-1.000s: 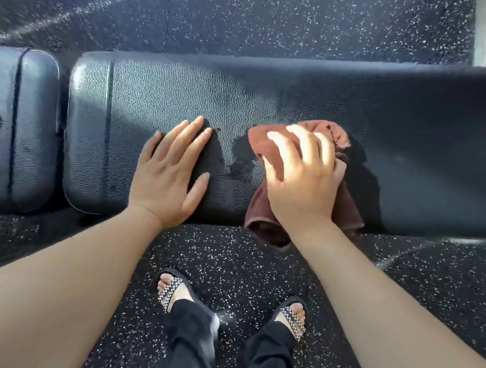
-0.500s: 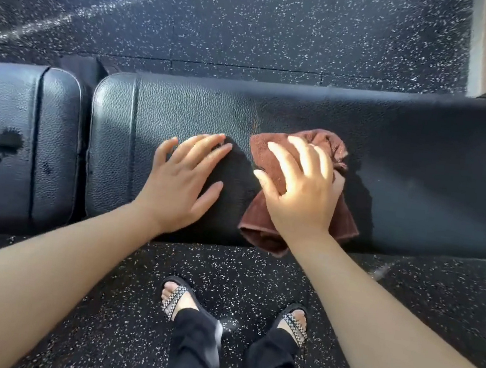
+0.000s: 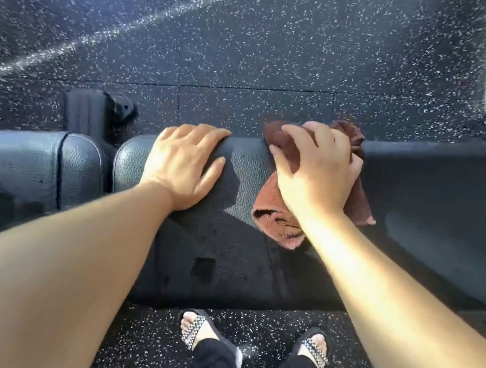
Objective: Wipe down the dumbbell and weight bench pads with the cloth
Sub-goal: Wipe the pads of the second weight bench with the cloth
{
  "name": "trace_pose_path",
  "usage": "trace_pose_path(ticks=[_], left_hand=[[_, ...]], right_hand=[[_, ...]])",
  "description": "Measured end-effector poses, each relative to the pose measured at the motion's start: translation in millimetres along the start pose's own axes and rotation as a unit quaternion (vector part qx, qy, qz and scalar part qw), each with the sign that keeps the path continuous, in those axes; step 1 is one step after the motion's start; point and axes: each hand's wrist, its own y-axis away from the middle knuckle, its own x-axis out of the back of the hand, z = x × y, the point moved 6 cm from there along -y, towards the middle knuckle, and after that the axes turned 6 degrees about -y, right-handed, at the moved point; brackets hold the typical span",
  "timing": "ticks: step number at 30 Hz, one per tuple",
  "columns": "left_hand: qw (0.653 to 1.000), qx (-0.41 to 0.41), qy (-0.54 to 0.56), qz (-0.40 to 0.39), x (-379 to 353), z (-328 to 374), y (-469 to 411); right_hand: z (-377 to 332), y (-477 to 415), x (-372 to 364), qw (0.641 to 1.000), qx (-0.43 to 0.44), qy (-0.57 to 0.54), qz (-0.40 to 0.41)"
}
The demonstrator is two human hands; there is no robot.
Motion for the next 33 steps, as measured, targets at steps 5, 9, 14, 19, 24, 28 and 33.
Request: trace_pose_path(ticks=[5,9,14,19,24,28,33], left_hand=[[1.000,-0.004,0.009,-0.026,-2.1,-1.1,1.2],[0.999,-0.002,0.017,-0.036,-3.2,-2.3,0.4],[0.998,0.005,0.027,-0.049,-2.0,-2.2,-0.3],[0.998,0.009,0.031,-0.056,-0.5,-1.6,-1.6],[0.997,0.013,0.037,-0.062,-2.7,-2.1,-1.5],[0.997,0.013,0.037,-0.069,-2.7,-1.6,-2.5],[0.997,0.011,0.033,-0.062,-0.5,-1.1,-1.7]], right_hand=[[6.6,44.4,5.5,1.000,0.024,0.002,0.001],[6.0,27.6,3.8,1.000,0.014,0.003,-0.001],[-3.6,-21.2,-8.4,0.999,0.001,0.017,-0.050],[0.5,-14.1,-6.8,0.996,0.023,0.024,-0.079],[39.6,-17.1,9.7,0.994,0.047,0.032,-0.091],[34.6,-16.7,8.9,0.997,-0.007,0.032,-0.063],[1.7,2.1,-0.3,0.999,0.001,0.021,-0.045]])
